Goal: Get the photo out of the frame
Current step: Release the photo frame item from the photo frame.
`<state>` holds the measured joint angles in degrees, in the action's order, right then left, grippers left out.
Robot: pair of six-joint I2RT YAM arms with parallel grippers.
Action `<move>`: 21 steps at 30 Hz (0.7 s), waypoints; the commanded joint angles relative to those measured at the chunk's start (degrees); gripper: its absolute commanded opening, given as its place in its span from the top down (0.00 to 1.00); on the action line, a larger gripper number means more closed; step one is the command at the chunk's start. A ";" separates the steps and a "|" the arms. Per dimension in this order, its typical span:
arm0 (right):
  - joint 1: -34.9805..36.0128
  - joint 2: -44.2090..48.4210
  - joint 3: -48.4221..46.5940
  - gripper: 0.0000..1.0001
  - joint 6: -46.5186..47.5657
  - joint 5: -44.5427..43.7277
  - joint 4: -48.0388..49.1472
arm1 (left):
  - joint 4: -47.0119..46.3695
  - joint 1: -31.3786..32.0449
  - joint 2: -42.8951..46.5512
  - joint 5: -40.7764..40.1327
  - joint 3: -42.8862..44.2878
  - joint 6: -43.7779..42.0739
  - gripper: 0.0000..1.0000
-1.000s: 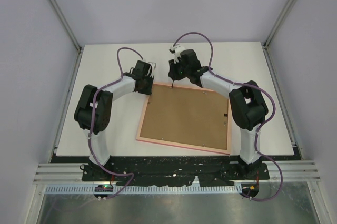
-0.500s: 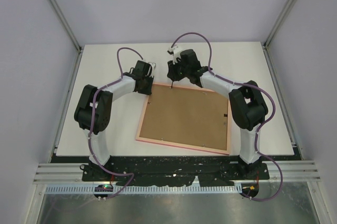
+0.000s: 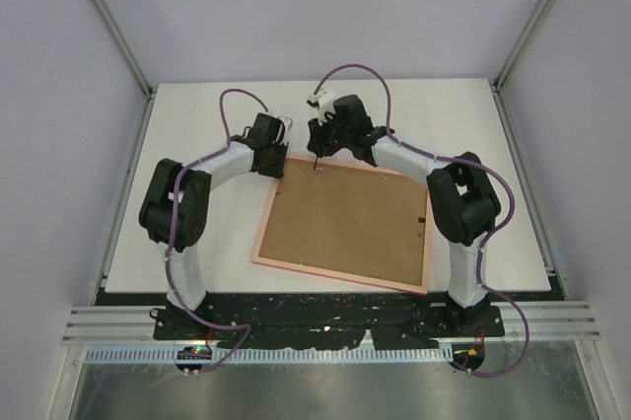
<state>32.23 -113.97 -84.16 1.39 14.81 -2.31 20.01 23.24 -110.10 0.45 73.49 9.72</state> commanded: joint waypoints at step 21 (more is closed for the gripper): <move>3.80 16.15 8.22 0.92 2.04 2.86 0.28 | 0.12 0.66 -1.25 0.08 0.95 -1.45 0.90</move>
<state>35.42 -101.19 -78.78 3.77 15.55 -4.91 19.94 23.29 -110.13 0.45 73.56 9.72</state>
